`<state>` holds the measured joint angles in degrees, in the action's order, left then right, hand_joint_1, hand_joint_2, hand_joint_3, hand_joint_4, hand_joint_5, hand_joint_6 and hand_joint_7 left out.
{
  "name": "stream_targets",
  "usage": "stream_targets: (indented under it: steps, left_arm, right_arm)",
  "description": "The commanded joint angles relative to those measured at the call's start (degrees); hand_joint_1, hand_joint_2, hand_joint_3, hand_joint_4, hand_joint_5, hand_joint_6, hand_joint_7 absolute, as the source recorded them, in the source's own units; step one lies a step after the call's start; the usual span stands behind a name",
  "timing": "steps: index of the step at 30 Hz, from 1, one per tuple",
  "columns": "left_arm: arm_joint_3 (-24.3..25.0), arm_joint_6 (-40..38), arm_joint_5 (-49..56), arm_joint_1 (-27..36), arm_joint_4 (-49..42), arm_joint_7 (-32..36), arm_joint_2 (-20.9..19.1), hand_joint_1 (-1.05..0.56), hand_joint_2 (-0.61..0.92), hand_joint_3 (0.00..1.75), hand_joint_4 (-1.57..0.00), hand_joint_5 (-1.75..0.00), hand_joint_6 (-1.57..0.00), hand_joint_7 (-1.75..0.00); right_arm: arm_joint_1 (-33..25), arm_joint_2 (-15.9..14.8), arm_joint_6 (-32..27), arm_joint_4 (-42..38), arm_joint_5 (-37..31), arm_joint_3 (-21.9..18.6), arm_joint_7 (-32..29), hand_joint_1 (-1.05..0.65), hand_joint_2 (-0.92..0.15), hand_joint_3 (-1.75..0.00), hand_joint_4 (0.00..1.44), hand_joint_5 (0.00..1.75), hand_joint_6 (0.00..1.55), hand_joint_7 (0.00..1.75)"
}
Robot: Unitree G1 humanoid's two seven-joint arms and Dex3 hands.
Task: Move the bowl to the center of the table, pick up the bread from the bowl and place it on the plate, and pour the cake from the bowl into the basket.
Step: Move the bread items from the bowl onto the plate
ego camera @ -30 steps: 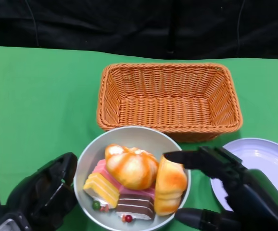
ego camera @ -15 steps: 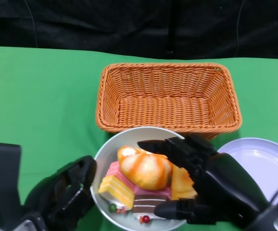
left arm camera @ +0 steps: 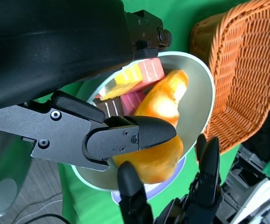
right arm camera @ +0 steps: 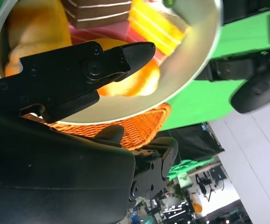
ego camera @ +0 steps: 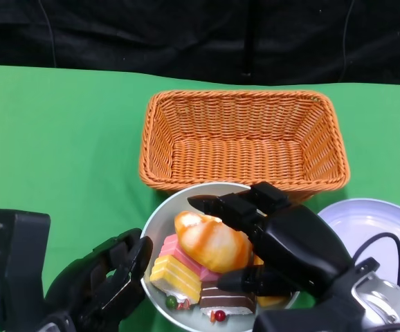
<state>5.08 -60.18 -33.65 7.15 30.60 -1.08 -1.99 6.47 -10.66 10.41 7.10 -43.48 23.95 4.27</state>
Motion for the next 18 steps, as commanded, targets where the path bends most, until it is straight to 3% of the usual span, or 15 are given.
stream_targets:
  steps: [1, 5, 12, 18]
  left_arm:
    - [-0.42, 0.93, 0.53, 0.75, 1.11, -0.70, -1.06, -0.66, 0.92, 0.53, 0.00, 0.00, 0.00, 0.00]
    - [-1.12, 1.51, 0.78, 1.08, 1.42, -0.84, -1.39, -0.65, 0.92, 0.51, 0.00, 0.00, 0.00, 0.00]
    - [-7.76, 6.34, 9.30, 2.34, 3.64, -0.80, -7.21, -0.65, 0.92, 0.51, -0.10, -0.05, -0.07, -0.03]
    - [-9.74, 11.26, 14.15, 4.03, 4.34, -1.47, -9.08, -0.63, 0.92, 0.50, -0.15, -0.09, -0.12, -0.05]
  right_arm:
    - [1.68, -0.26, 0.39, -3.07, -0.70, 0.85, -1.46, -0.56, -0.92, -0.04, 0.06, 0.71, 0.21, 0.24]
    - [3.65, 0.11, 0.37, -7.44, -2.45, 2.90, -2.67, -0.57, -0.92, -0.03, 0.10, 0.68, 0.27, 0.20]
    - [6.24, 0.95, -0.85, -13.55, -5.27, 5.02, -6.26, -0.52, -0.92, -0.02, 0.19, 0.64, 0.35, 0.14]
    - [6.96, 2.07, -0.43, -17.18, -6.09, 5.64, -12.23, -0.43, -0.92, -0.07, 0.47, 0.73, 0.53, 0.19]
